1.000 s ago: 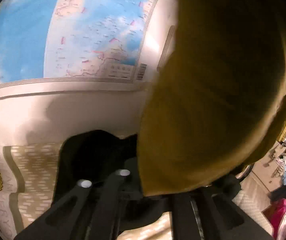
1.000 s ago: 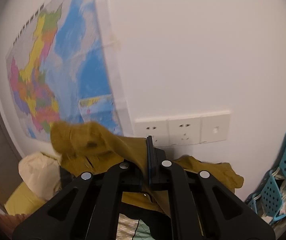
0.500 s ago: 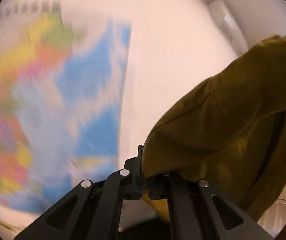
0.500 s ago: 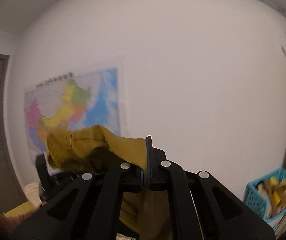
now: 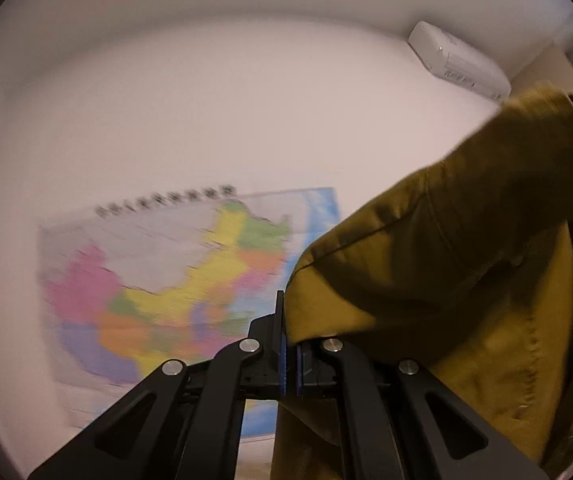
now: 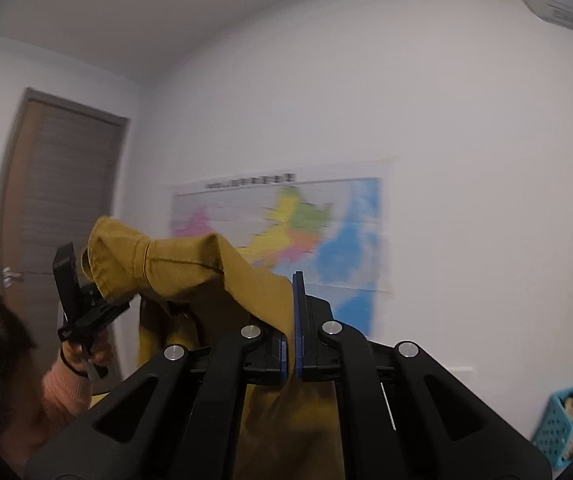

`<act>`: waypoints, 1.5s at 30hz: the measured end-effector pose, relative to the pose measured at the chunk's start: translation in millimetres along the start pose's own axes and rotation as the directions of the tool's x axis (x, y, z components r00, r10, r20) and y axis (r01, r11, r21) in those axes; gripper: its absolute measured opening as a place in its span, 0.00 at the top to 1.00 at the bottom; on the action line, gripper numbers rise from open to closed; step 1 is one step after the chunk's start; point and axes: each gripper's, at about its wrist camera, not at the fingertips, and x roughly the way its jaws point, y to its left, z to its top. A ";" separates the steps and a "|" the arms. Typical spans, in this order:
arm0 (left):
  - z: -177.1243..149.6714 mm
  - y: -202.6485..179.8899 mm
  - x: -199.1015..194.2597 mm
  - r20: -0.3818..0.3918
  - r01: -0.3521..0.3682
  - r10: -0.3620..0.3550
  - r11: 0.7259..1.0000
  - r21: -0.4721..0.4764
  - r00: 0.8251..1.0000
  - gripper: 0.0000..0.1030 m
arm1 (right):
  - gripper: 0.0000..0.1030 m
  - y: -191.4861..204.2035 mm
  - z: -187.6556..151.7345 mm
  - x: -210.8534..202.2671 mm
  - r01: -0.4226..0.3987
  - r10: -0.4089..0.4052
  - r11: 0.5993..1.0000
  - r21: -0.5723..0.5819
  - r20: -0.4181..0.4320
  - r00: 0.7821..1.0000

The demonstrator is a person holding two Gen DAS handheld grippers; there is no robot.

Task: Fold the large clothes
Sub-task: 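Raise the jacket high with both grippers and shake it out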

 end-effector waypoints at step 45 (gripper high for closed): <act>-369.5 -13.0 231.8 -0.831 0.128 -0.114 0.990 -0.051 0.544 0.20 | 0.17 -126.9 -377.7 285.5 0.378 0.021 0.848 0.372 -0.736 0.676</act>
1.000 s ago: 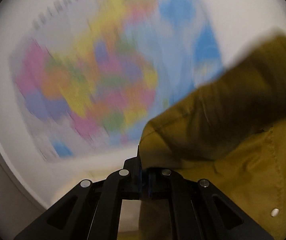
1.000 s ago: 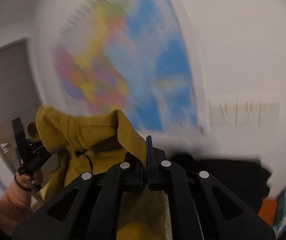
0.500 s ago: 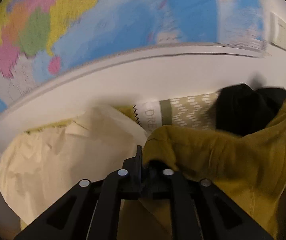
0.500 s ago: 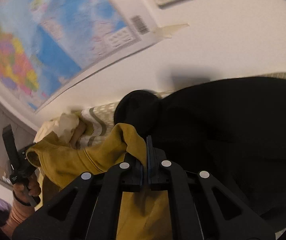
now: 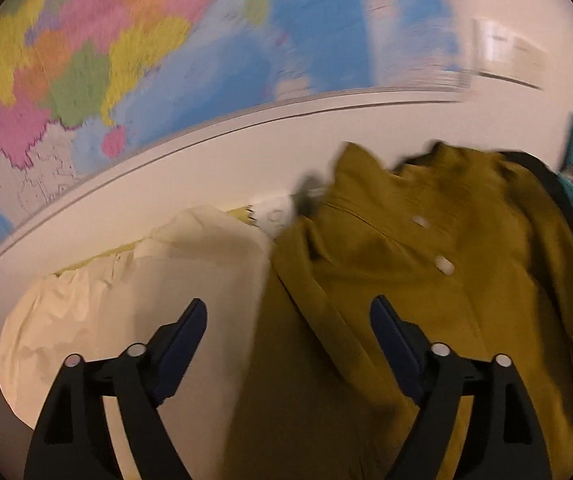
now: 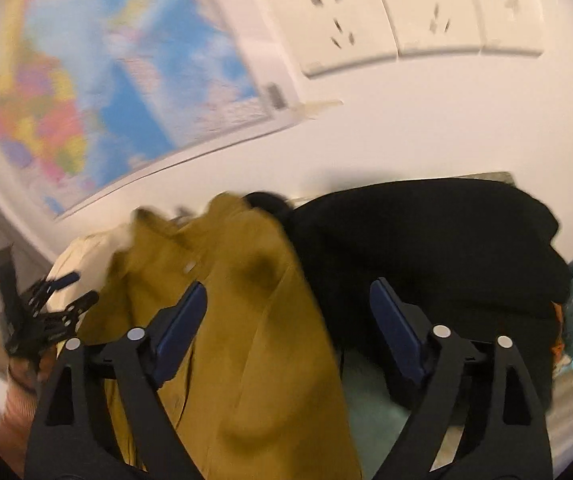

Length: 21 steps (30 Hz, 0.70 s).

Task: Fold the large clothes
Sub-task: 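Raise the jacket high with both grippers and shake it out, then lay the jacket flat on the bed and open both grippers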

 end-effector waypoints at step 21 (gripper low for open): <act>-134.2 -97.9 -66.9 -0.135 0.348 -0.328 0.923 0.164 0.935 0.07 | 0.95 35.7 -144.0 -126.5 -0.068 0.065 0.994 -0.085 -0.040 0.997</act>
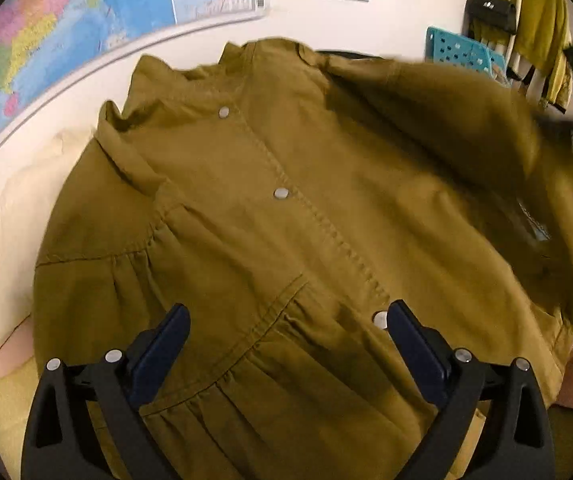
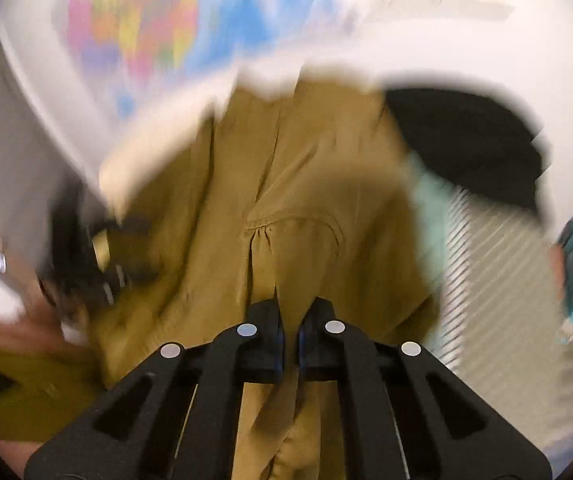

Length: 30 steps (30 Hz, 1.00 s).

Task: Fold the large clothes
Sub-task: 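Lay the jacket flat on the bed and open both grippers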

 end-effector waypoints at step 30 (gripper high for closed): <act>-24.0 99.5 -108.9 0.106 -0.209 0.263 0.909 -0.361 0.959 0.98 | 0.20 -72.5 -60.4 5.1 0.250 -0.246 0.966 0.065 -0.061 0.967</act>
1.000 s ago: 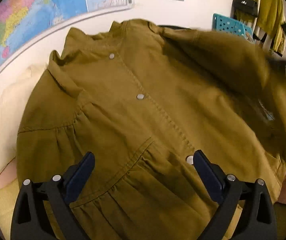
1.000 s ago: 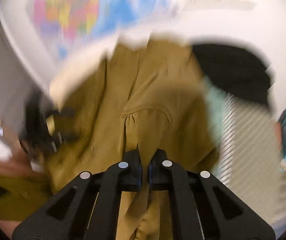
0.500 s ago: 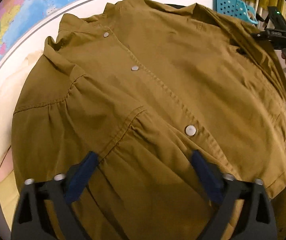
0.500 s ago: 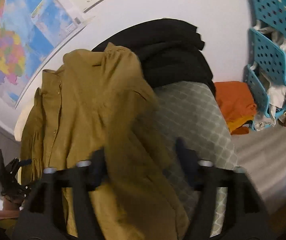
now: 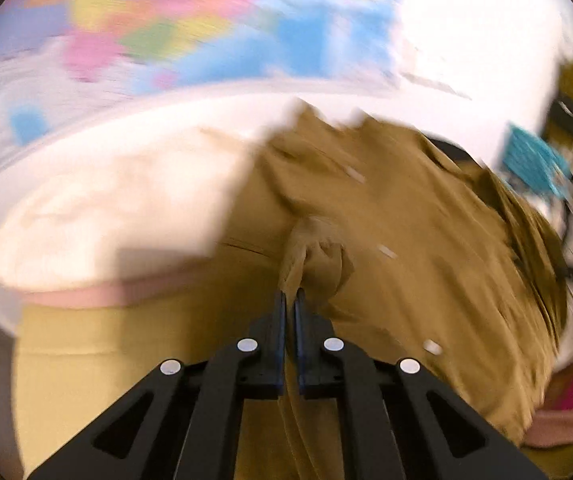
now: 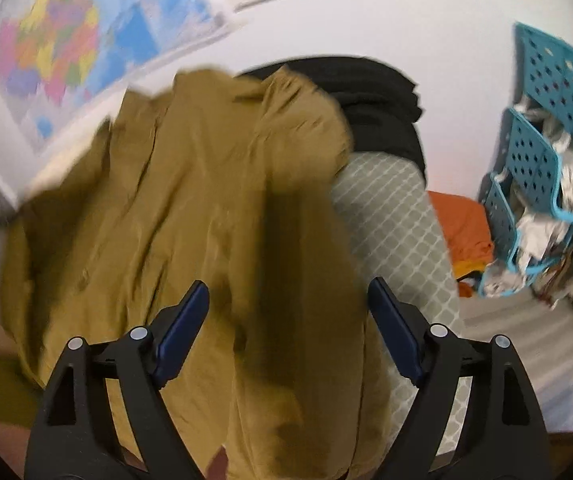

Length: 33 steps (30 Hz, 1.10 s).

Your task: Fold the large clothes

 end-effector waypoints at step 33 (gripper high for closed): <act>7.0 -90.6 33.5 -0.020 0.497 -0.509 0.832 0.245 0.861 0.21 | 0.45 166.0 106.3 71.6 -0.481 0.469 0.876 -0.040 -0.161 0.868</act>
